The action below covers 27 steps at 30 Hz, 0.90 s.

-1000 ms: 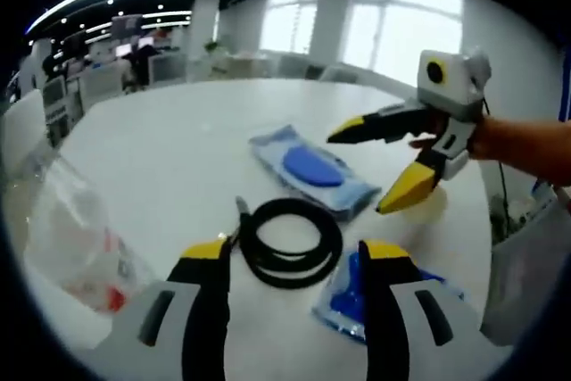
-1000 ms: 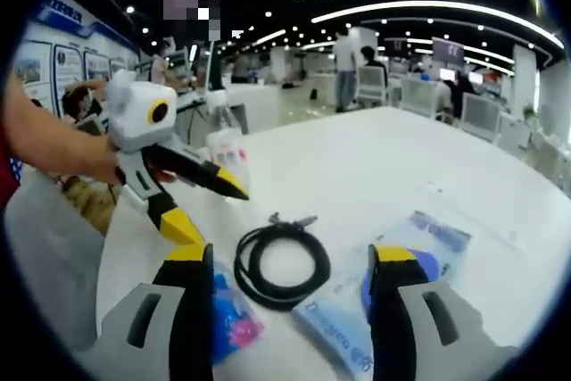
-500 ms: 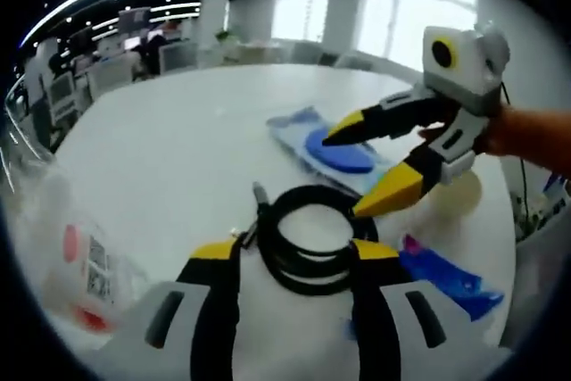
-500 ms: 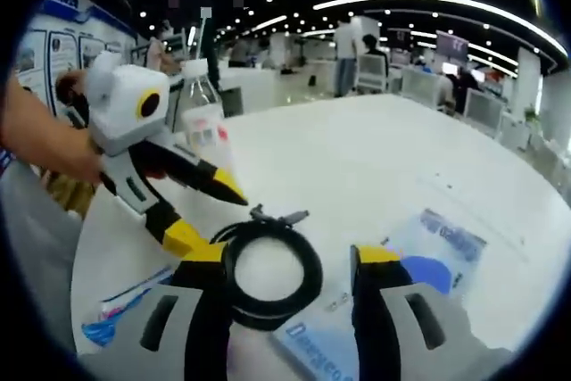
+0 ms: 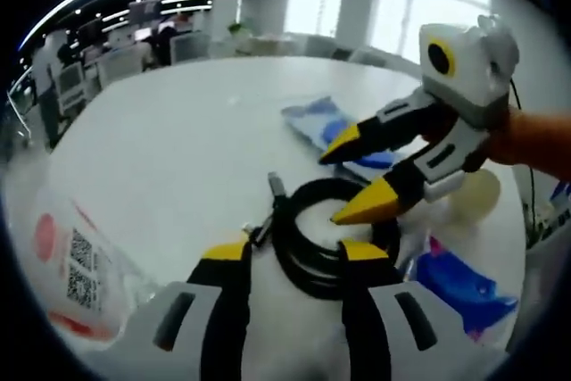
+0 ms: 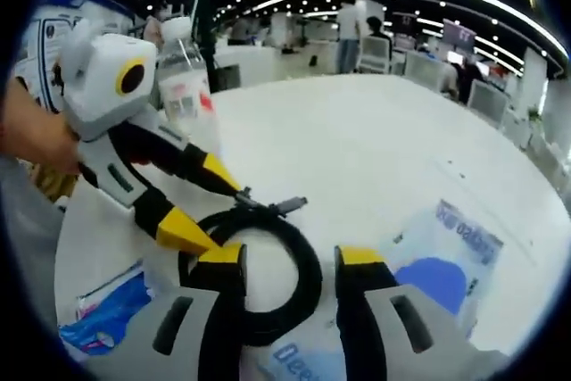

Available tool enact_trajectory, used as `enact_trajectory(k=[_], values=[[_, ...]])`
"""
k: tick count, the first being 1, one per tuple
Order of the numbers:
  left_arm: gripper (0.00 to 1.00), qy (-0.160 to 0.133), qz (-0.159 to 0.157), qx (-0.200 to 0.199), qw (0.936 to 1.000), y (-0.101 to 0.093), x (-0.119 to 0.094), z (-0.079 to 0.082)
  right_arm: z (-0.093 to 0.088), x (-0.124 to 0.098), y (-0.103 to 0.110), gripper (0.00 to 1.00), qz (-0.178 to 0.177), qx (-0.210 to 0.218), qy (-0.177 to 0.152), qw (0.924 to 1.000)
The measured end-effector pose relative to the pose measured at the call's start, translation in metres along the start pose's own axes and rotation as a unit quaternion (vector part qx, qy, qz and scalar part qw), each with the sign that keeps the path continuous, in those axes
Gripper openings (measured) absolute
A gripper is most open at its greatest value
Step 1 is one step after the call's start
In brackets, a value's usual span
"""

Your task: Arrange the tabletop items into an orderly group along one side of the table until the central work area is clear of visible clutter.

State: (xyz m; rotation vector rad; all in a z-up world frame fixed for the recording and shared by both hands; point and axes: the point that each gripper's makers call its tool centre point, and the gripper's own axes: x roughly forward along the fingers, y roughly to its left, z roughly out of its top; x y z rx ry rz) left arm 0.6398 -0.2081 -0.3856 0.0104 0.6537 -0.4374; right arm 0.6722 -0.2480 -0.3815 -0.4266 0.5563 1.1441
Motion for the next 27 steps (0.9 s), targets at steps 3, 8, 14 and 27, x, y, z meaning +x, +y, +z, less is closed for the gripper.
enact_trajectory(k=[3, 8, 14, 27], values=[[0.35, 0.000, 0.001, -0.005, 1.0000, 0.000, 0.001, -0.001, -0.007, 0.003, 0.000, 0.36, -0.005, 0.003, 0.015, 0.9999], [0.33, 0.002, 0.009, 0.005, 0.9999, 0.002, 0.003, 0.000, -0.010, 0.007, -0.001, 0.32, -0.008, 0.002, 0.022, 0.9997], [0.31, 0.001, 0.014, 0.007, 0.9999, 0.003, 0.004, 0.000, -0.012, 0.011, -0.005, 0.23, -0.026, 0.008, 0.031, 0.9992], [0.12, -0.011, 0.032, 0.000, 0.9994, 0.008, 0.006, 0.007, -0.014, 0.007, -0.014, 0.08, -0.038, 0.032, 0.030, 0.9983]])
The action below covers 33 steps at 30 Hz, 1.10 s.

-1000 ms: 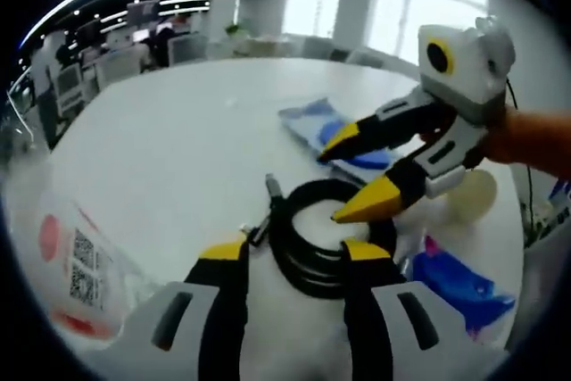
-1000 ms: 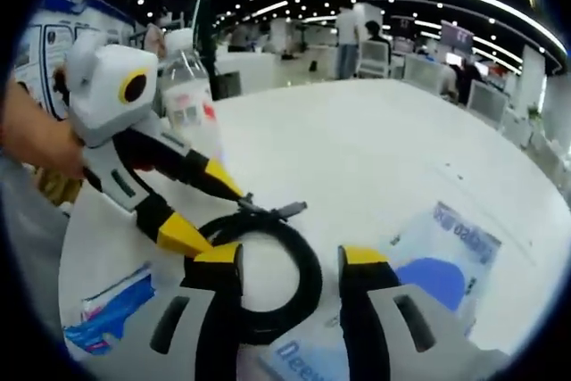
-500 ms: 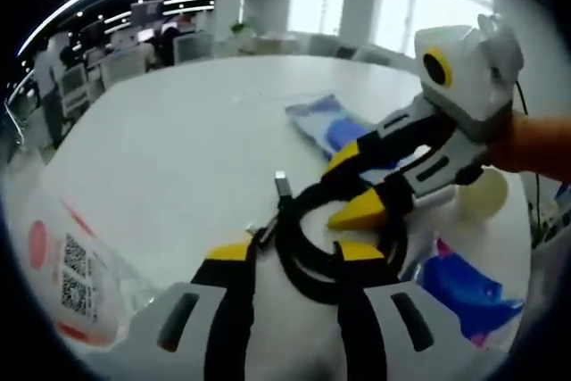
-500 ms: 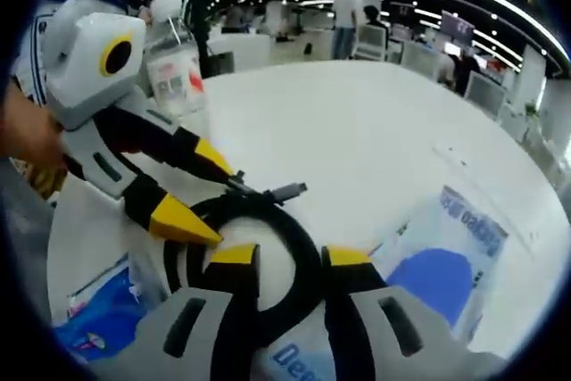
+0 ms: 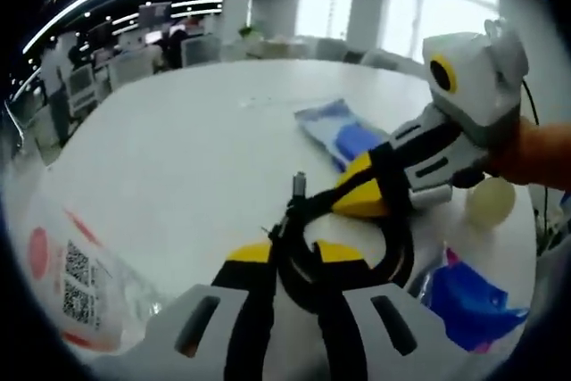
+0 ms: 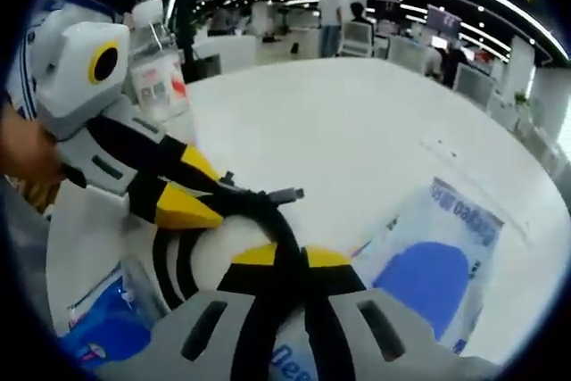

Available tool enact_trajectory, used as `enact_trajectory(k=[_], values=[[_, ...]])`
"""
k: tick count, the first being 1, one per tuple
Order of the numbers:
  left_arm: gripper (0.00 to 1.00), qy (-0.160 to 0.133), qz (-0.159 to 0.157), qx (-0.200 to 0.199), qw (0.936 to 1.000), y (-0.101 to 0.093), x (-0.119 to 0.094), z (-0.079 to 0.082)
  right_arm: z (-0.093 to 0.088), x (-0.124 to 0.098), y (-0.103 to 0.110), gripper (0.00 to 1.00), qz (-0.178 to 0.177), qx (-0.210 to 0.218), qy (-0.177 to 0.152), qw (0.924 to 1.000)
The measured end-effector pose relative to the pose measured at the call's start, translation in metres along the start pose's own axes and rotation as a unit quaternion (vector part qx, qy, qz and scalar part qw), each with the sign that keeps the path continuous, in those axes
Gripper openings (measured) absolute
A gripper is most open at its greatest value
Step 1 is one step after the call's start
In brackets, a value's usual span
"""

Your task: Arrange the tabletop items into an orderly group along one side of the table until the central work area is clear of visible clutter.

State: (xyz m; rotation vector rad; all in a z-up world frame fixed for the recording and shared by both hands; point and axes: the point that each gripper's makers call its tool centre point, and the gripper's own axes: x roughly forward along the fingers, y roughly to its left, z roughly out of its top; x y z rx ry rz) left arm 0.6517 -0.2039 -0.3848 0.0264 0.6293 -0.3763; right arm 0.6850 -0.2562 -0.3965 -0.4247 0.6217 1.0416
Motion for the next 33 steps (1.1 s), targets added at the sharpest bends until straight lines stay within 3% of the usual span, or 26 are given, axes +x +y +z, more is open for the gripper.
enact_trajectory(k=[13, 24, 33], values=[[0.05, -0.006, 0.013, -0.005, 0.9999, 0.000, -0.004, 0.008, 0.005, -0.008, -0.001, 0.05, 0.001, 0.021, -0.013, 0.9997], [0.04, -0.032, 0.023, 0.014, 0.9991, -0.001, -0.013, 0.033, 0.023, -0.024, -0.006, 0.04, -0.007, 0.035, -0.041, 0.9985], [0.04, -0.056, 0.017, 0.036, 0.9976, -0.015, -0.023, 0.066, 0.042, -0.055, -0.019, 0.04, -0.028, 0.036, -0.069, 0.9966]])
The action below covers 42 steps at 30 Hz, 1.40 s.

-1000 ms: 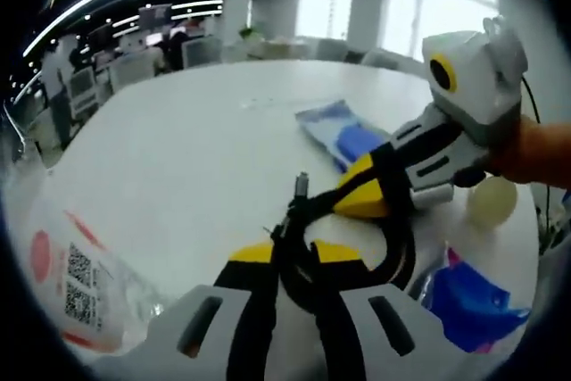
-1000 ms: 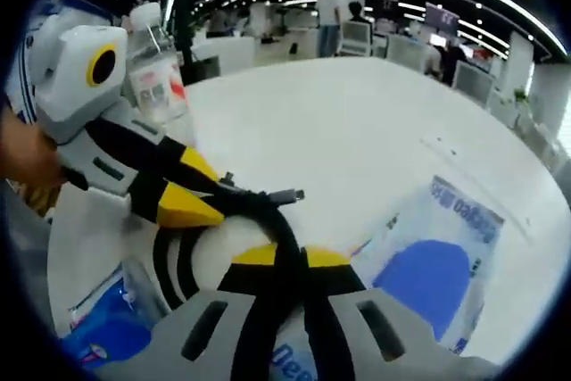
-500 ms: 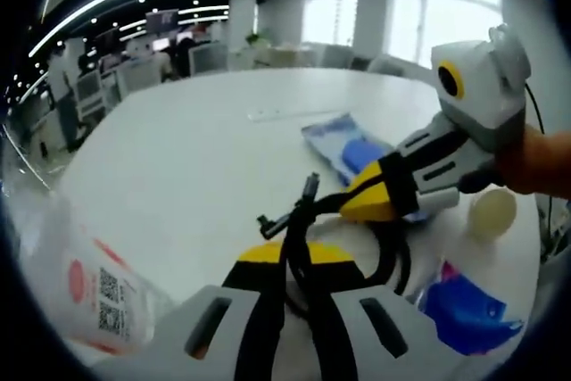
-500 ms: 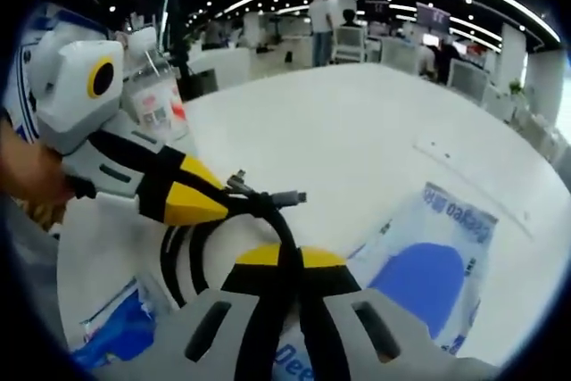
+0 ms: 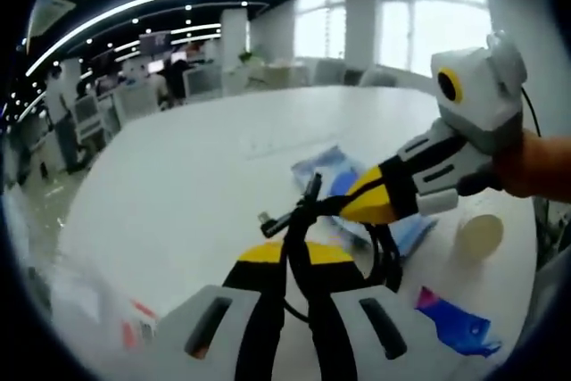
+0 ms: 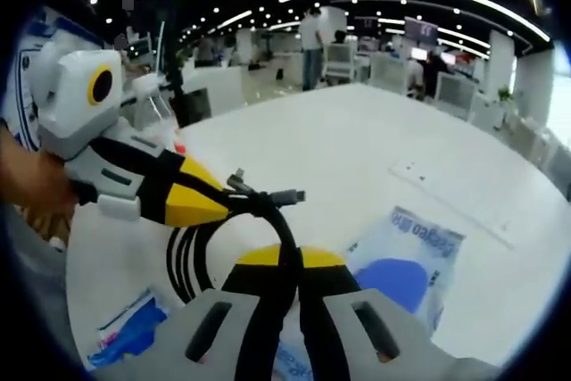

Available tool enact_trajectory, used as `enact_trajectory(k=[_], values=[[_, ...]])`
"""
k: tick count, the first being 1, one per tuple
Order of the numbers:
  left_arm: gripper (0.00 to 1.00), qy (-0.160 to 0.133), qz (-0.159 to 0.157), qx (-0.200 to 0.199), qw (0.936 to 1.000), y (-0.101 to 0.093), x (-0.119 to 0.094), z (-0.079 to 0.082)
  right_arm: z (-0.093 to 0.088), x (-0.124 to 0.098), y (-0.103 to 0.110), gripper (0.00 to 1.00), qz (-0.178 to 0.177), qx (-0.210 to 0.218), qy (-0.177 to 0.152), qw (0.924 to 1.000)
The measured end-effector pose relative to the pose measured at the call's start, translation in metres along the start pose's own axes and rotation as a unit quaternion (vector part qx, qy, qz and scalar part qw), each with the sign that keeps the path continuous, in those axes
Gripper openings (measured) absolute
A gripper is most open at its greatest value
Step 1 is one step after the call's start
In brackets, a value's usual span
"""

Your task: Arrange the tabletop items into an orderly group along one side of the table until the central work area is clear of visible clutter.

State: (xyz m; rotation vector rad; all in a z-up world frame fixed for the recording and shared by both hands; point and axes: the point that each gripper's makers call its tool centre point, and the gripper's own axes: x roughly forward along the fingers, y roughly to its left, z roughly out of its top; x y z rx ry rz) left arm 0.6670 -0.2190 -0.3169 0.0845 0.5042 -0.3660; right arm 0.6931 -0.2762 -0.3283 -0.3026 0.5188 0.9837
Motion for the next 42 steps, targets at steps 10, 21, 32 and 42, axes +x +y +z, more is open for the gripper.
enact_trajectory(k=[10, 21, 32, 42], values=[[0.04, -0.026, -0.019, 0.031, 0.9990, -0.030, -0.005, 0.038, 0.016, -0.043, -0.017, 0.04, -0.030, -0.010, -0.017, 0.9994], [0.04, -0.043, -0.055, 0.062, 0.9956, -0.083, -0.002, 0.073, 0.011, -0.106, -0.044, 0.04, -0.075, -0.004, -0.025, 0.9969], [0.04, -0.048, -0.102, 0.094, 0.9892, -0.155, 0.009, 0.093, -0.017, -0.171, -0.071, 0.04, -0.122, 0.022, -0.027, 0.9919], [0.04, -0.043, -0.143, 0.105, 0.9832, -0.217, 0.035, 0.101, -0.053, -0.220, -0.103, 0.04, -0.172, 0.052, -0.018, 0.9835]])
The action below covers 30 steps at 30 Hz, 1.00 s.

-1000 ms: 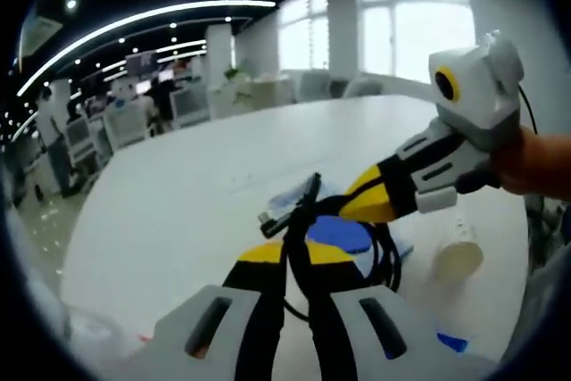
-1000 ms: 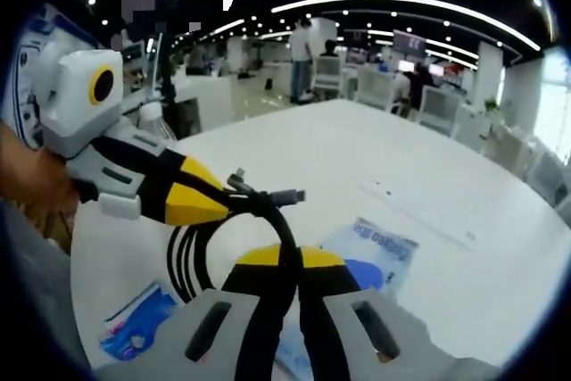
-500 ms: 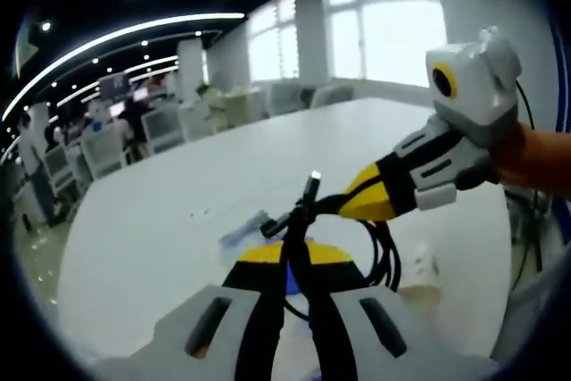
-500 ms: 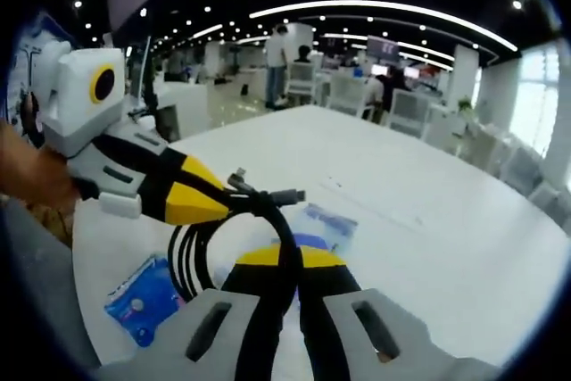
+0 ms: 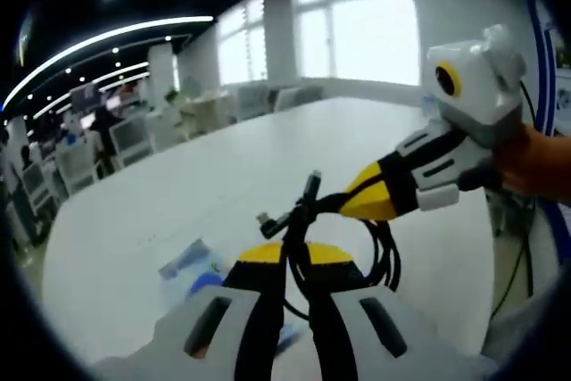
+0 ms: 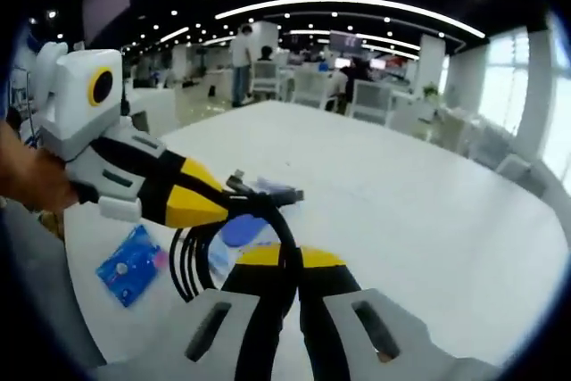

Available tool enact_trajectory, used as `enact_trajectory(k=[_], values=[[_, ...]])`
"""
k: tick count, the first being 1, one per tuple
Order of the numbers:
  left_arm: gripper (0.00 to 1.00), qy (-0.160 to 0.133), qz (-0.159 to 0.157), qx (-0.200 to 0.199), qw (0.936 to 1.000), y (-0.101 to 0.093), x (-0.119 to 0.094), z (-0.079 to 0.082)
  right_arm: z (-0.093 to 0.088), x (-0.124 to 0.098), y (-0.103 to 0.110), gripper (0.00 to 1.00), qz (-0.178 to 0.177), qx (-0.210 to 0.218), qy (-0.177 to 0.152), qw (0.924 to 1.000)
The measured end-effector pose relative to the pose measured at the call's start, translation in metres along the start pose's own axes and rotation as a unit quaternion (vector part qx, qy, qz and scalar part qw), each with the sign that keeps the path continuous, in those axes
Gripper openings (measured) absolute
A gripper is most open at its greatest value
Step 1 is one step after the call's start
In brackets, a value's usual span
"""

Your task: Arrange the tabletop items into an orderly group along one side of the table until the central work area is clear of visible clutter.

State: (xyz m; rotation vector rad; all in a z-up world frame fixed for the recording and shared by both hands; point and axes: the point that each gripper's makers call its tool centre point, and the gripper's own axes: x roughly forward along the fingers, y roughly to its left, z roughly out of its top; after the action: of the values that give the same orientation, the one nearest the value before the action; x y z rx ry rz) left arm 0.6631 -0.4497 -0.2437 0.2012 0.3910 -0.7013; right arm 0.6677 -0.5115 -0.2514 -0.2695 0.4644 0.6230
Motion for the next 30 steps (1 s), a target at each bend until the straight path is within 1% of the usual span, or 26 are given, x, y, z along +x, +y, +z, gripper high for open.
enact_trajectory(k=[4, 7, 8, 9, 13, 15, 17, 18, 20, 23, 24, 28, 30], values=[[0.04, 0.003, -0.020, 0.003, 0.9998, -0.021, 0.020, 0.005, -0.014, -0.012, -0.022, 0.04, -0.020, 0.015, 0.005, 0.9997], [0.04, 0.011, -0.033, 0.007, 0.9994, -0.034, 0.034, 0.004, -0.026, -0.018, -0.035, 0.04, -0.033, 0.017, 0.016, 0.9992], [0.04, 0.013, -0.037, 0.008, 0.9992, -0.038, 0.038, 0.003, -0.028, -0.019, -0.036, 0.04, -0.035, 0.017, 0.017, 0.9991], [0.04, 0.017, -0.041, 0.007, 0.9990, -0.042, 0.042, 0.001, -0.037, -0.022, -0.043, 0.04, -0.042, 0.019, 0.025, 0.9986], [0.05, 0.035, -0.057, 0.000, 0.9978, -0.058, 0.059, -0.010, -0.055, -0.026, -0.052, 0.04, -0.050, 0.026, 0.042, 0.9975], [0.05, 0.048, -0.068, -0.004, 0.9966, -0.068, 0.068, -0.019, -0.070, -0.027, -0.056, 0.04, -0.052, 0.034, 0.057, 0.9964], [0.05, 0.060, -0.077, -0.005, 0.9953, -0.074, 0.074, -0.027, -0.081, -0.027, -0.058, 0.04, -0.052, 0.040, 0.069, 0.9955], [0.05, 0.062, -0.077, -0.005, 0.9951, -0.075, 0.075, -0.028, -0.084, -0.027, -0.059, 0.04, -0.051, 0.043, 0.071, 0.9953], [0.05, 0.078, -0.083, -0.003, 0.9935, -0.079, 0.080, -0.037, -0.096, -0.023, -0.060, 0.05, -0.048, 0.056, 0.082, 0.9939], [0.05, 0.095, -0.085, -0.001, 0.9918, -0.080, 0.084, -0.048, -0.108, -0.017, -0.057, 0.04, -0.042, 0.068, 0.092, 0.9926], [0.05, 0.107, -0.086, -0.003, 0.9905, -0.079, 0.085, -0.053, -0.112, -0.014, -0.055, 0.04, -0.038, 0.069, 0.098, 0.9921], [0.05, 0.132, -0.083, -0.004, 0.9877, -0.074, 0.088, -0.068, -0.121, -0.004, -0.049, 0.04, -0.027, 0.073, 0.111, 0.9908], [0.05, 0.139, -0.081, -0.006, 0.9870, -0.072, 0.089, -0.072, -0.124, 0.001, -0.046, 0.04, -0.024, 0.072, 0.115, 0.9905]])
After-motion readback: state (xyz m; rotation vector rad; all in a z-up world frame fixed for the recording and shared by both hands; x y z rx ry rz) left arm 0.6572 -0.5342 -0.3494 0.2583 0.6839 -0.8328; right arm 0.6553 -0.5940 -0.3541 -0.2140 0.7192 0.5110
